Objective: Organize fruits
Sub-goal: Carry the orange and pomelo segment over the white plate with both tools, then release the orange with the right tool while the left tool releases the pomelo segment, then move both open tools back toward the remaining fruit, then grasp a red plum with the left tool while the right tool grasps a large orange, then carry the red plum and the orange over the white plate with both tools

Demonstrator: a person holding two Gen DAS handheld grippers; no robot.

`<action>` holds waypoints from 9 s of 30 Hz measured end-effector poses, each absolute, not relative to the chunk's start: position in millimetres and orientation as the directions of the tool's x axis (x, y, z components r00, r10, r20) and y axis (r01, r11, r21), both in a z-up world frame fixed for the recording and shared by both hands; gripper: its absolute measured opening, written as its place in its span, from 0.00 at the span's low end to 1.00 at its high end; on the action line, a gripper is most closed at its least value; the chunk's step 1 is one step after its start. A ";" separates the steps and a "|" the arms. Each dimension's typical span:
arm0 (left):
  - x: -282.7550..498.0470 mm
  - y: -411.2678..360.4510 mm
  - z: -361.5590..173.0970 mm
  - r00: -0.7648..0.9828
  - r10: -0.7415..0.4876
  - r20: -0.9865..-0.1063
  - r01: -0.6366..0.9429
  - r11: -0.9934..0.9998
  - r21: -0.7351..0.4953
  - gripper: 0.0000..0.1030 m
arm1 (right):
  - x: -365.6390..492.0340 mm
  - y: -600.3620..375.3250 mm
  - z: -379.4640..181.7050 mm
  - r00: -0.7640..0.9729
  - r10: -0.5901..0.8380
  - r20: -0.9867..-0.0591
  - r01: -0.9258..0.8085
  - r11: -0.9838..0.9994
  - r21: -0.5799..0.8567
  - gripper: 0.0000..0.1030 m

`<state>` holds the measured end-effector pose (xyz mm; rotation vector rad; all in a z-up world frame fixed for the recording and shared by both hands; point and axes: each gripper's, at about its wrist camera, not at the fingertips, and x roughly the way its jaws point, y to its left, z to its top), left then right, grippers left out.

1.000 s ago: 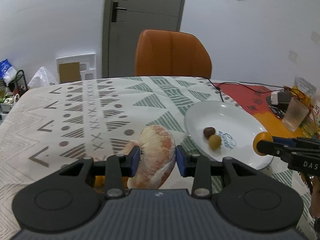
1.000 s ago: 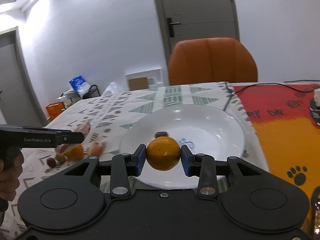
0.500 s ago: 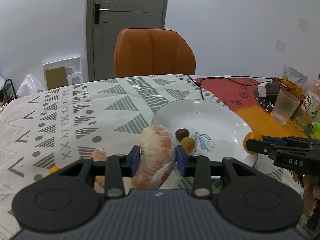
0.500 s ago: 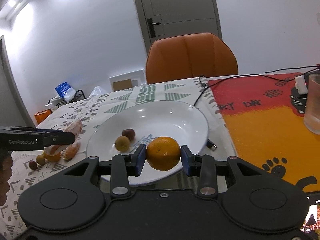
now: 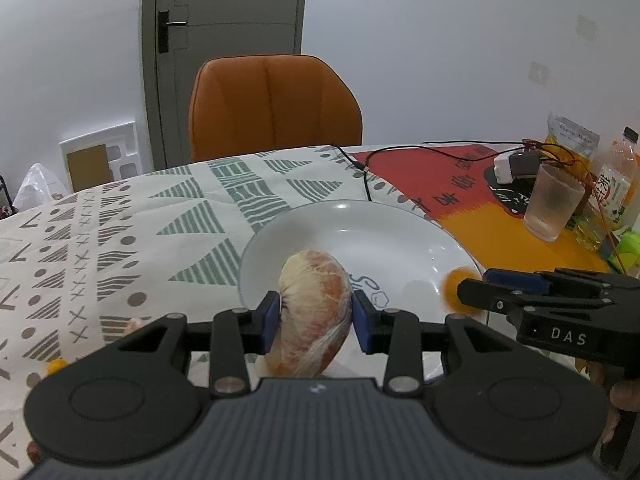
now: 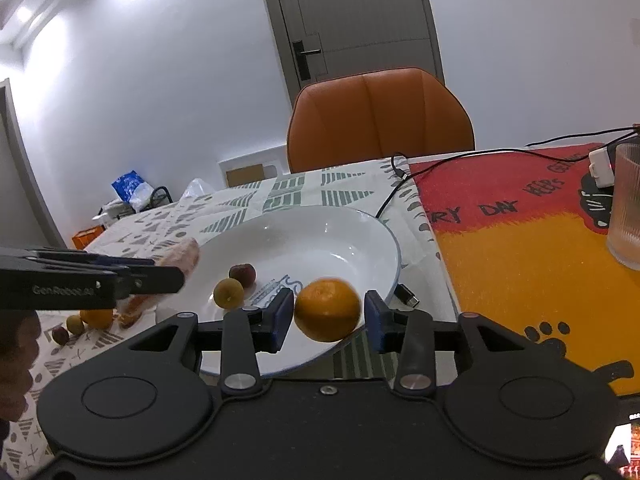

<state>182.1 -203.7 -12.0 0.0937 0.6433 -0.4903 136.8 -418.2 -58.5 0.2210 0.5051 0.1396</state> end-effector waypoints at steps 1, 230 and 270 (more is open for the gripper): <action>182.9 -205.7 -12.5 0.689 -0.411 -0.597 0.469 0.881 -0.066 0.36 | 137.2 -418.6 -58.7 0.867 0.187 -0.462 -0.079 0.967 0.244 0.39; 129.8 -64.4 -6.4 0.785 -0.287 -0.549 0.229 0.958 -0.174 0.20 | 126.1 -329.6 -33.1 0.833 0.323 -0.450 -0.264 0.946 0.190 0.34; 175.4 -188.7 -17.8 0.715 -0.367 -0.596 0.393 0.915 -0.091 0.20 | 119.0 -405.9 -47.1 0.873 0.249 -0.419 -0.156 0.957 0.244 0.39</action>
